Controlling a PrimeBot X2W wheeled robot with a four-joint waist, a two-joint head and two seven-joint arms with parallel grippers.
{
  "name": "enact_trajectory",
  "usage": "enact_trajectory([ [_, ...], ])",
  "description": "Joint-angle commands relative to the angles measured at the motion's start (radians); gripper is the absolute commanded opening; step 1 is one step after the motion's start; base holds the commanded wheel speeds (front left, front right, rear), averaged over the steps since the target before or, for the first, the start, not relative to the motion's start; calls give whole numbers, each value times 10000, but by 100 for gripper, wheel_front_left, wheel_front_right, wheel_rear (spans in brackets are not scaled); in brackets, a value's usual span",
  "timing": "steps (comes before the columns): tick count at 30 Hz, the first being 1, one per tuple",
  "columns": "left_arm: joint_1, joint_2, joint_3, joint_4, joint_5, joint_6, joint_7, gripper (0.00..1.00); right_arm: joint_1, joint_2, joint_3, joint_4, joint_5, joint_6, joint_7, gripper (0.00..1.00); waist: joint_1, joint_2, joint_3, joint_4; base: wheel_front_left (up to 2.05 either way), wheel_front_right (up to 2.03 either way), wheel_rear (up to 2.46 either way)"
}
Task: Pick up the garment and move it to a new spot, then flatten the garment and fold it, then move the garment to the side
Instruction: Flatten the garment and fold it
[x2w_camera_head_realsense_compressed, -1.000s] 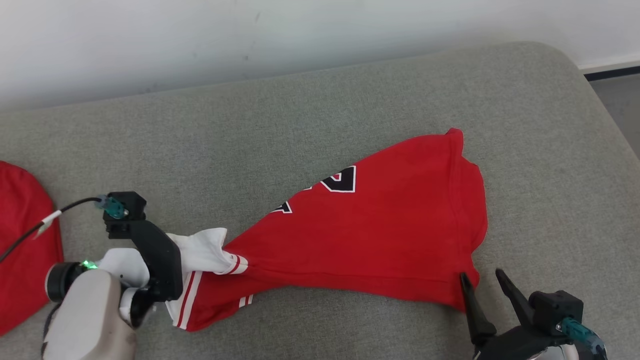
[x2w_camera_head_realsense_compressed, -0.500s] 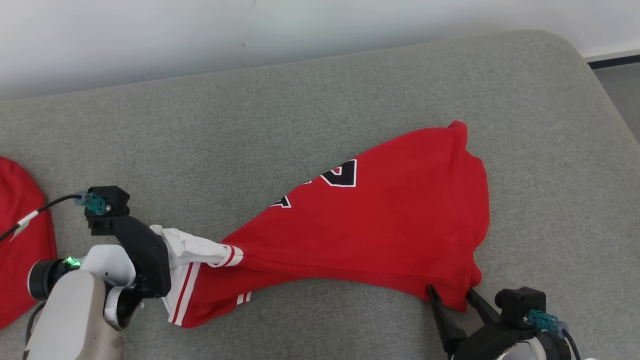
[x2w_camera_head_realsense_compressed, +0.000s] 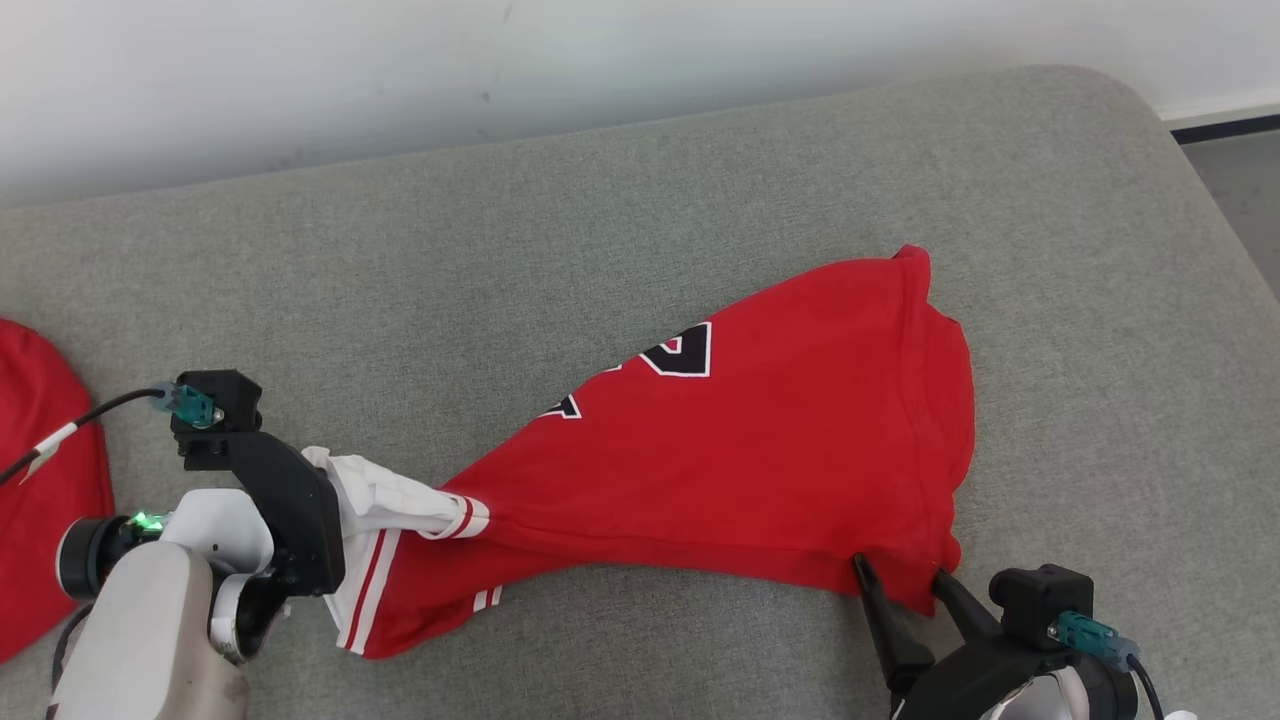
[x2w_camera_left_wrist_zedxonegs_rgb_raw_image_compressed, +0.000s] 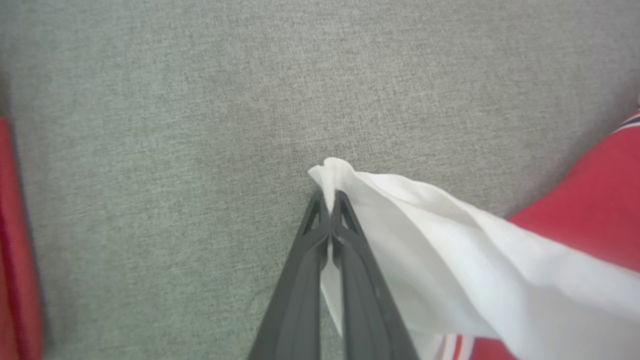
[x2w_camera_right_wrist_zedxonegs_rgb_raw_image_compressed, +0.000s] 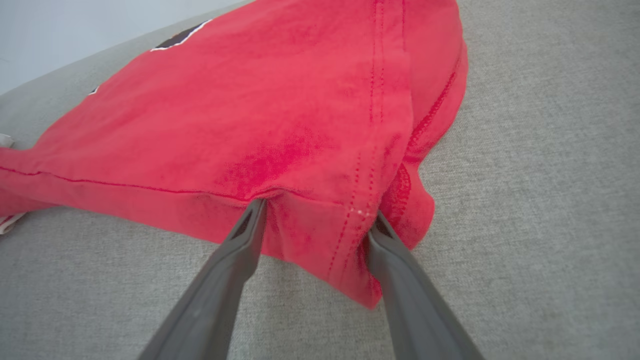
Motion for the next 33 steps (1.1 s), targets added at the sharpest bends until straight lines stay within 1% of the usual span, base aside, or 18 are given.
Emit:
enact_trajectory([
  [1,176,43,2,-52,-125,47,26,0,83,-7,51,-133,77,10,-19,82,-1,-1,-27,-14,0,0,0],
  [2,194,53,9,-68,-154,44,17,0,102,-7,88,-203,90,10,-1,47,-1,-1,-38,-20,0,0,0],
  [4,215,46,22,-98,-184,50,-22,0,148,-10,100,-371,51,10,-20,35,-1,-1,-66,-22,0,0,0],
  [5,217,40,23,-122,-184,62,-46,0,183,-8,82,-474,62,10,-30,18,-1,-1,-82,-19,0,0,0],
  [6,217,40,23,-122,-184,62,-46,0,183,-8,82,-474,62,10,-30,18,-1,-1,-82,-19,0,0,0],
  [7,220,37,35,-151,-203,72,-88,0,219,-8,53,-588,71,10,-50,0,-1,-1,-100,-20,0,0,0],
  [12,112,1,254,-419,-474,7,-548,0,270,-7,8,-1344,35,10,-148,0,-1,-1,-194,-54,0,0,0],
  [16,-365,-704,1141,-874,-1868,-145,-1241,0,-209,-8,74,-2076,317,10,-60,0,-1,-1,-259,-95,0,0,0],
  [17,-501,-861,1352,-992,-2260,-196,-1324,0,-383,-5,120,-2200,567,10,37,0,-1,-1,-267,-108,0,0,0],
  [19,-903,-1010,1754,-1297,-2940,-317,-1471,0,-980,-147,242,-2431,797,10,332,0,-1,-1,-229,-179,0,0,0],
  [21,-1436,-1082,2015,-1607,-3363,-379,-1699,0,-1802,-313,345,-2552,1171,10,615,0,-1,-1,-113,-259,0,0,0],
  [22,-1725,-1131,2130,-1692,-3492,-344,-1808,0,-2237,-412,408,-2492,1413,10,798,0,-1,-1,-40,-288,0,0,0],
  [23,-2345,-1151,2254,-1828,-3586,-262,-1998,0,-3218,-529,499,-2245,2117,10,1177,0,-1,-1,180,-324,0,0,0],
  [24,-2713,-1117,2253,-1875,-3495,-190,-2092,0,-3808,-721,577,-2059,2337,10,1419,0,-1,-1,332,-327,0,0,0],
  [26,-3531,-960,2173,-1930,-3163,-71,-2387,0,-5008,-846,655,-1584,3008,10,1757,0,-1,-1,702,-342,0,0,0],
  [28,-4421,-797,2124,-1911,-2867,77,-2772,0,-6282,-1128,804,-1017,3225,10,1926,0,-1,-1,1152,-377,0,0,0],
  [31,-5838,-642,1912,-1773,-2304,171,-3444,0,-8209,-1277,823,-8,3316,10,1637,0,-1,-1,1906,-375,0,0,0],
  [33,-6710,-503,1766,-1605,-1916,149,-4031,0,-9431,-1327,837,708,3160,10,1196,0,-1,-1,2363,-367,0,0,0],
])
